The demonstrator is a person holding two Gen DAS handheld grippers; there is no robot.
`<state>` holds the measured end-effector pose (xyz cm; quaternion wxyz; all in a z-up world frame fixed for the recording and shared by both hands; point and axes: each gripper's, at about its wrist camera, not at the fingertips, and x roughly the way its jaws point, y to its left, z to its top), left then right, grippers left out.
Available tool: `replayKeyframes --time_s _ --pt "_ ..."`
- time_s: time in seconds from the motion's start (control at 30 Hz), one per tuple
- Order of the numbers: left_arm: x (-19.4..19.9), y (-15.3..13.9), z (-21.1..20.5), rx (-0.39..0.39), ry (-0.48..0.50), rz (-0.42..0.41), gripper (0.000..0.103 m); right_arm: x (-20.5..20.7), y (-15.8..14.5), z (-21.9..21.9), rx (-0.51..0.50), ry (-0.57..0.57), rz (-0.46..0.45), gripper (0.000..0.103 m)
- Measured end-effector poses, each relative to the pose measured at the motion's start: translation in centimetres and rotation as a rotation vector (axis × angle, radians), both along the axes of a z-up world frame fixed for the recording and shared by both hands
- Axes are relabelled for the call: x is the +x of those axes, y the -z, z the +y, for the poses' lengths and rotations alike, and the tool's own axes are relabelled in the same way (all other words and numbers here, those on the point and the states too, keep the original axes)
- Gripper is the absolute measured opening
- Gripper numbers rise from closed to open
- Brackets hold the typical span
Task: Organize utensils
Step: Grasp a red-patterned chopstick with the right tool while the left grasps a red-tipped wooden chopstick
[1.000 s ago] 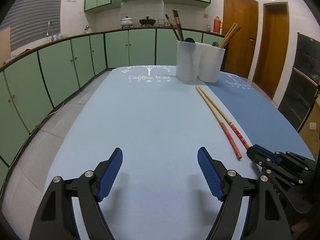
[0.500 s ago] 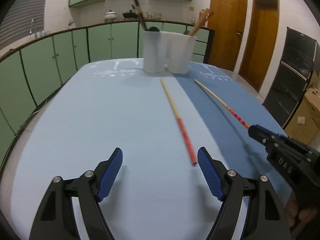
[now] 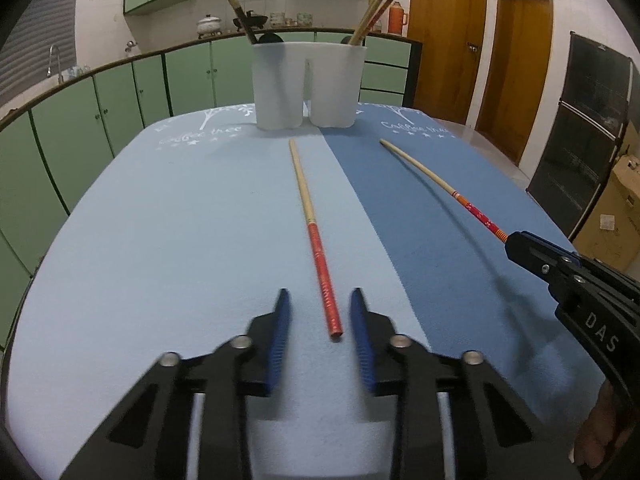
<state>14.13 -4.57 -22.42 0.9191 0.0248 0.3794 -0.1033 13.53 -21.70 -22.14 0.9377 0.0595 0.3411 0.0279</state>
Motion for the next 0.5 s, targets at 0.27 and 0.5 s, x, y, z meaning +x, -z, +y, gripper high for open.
replayKeyframes --time_s 0.27,0.5 --pt "-0.2 0.1 -1.5 0.060 -0.029 -0.019 0.006 0.0 -0.1 -0.2 0.003 -0.002 0.005 0.005" --pt "-0.5 -1.3 -1.2 0.046 -0.034 -0.016 0.006 0.1 -0.8 -0.4 -0.022 -0.008 0.005 0.005"
